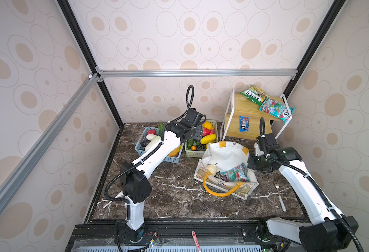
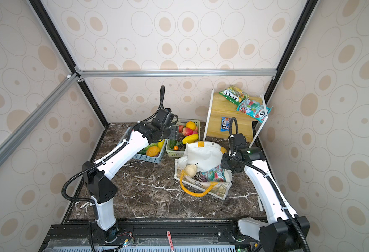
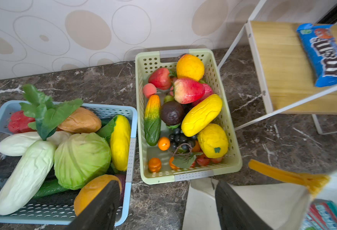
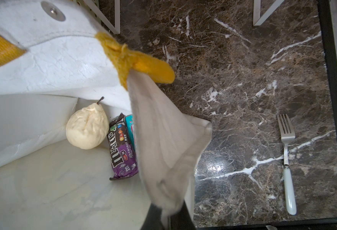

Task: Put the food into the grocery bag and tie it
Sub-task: 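Move the left gripper back over the green fruit basket, then grasp the yellow fake melon in the green basket with the left gripper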

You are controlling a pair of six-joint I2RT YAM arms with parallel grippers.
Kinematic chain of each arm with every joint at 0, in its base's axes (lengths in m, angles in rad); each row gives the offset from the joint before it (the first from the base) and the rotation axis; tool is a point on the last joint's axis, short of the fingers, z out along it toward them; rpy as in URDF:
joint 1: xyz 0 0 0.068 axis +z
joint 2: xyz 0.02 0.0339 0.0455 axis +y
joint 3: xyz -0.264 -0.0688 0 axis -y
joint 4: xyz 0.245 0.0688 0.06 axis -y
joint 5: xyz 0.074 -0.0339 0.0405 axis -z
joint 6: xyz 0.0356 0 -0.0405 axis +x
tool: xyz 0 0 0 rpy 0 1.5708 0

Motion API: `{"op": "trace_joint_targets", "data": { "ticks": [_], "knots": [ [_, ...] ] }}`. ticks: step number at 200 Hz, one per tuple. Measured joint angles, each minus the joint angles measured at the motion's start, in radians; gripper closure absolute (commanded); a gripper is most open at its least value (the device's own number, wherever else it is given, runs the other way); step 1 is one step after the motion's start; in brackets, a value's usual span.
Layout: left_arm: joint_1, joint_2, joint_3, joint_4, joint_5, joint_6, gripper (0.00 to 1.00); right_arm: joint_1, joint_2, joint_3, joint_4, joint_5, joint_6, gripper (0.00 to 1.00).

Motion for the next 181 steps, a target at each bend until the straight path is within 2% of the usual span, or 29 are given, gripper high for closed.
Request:
{"op": "trace_joint_targets", "data": {
  "ticks": [25, 67, 181],
  "knots": [
    [0.014, 0.001, -0.044, 0.022, 0.008, 0.0, 0.24, 0.0, 0.0, -0.006, 0.01, -0.005, 0.0, 0.91],
    [0.032, 0.027, -0.036, 0.053, 0.052, 0.0, 0.24, 0.0, -0.011, -0.025, 0.025, -0.013, -0.001, 0.91],
    [0.046, 0.282, 0.053, 0.116, 0.102, 0.0, 0.24, 0.0, -0.008, -0.025, 0.02, -0.055, -0.02, 0.91]
  ]
}}
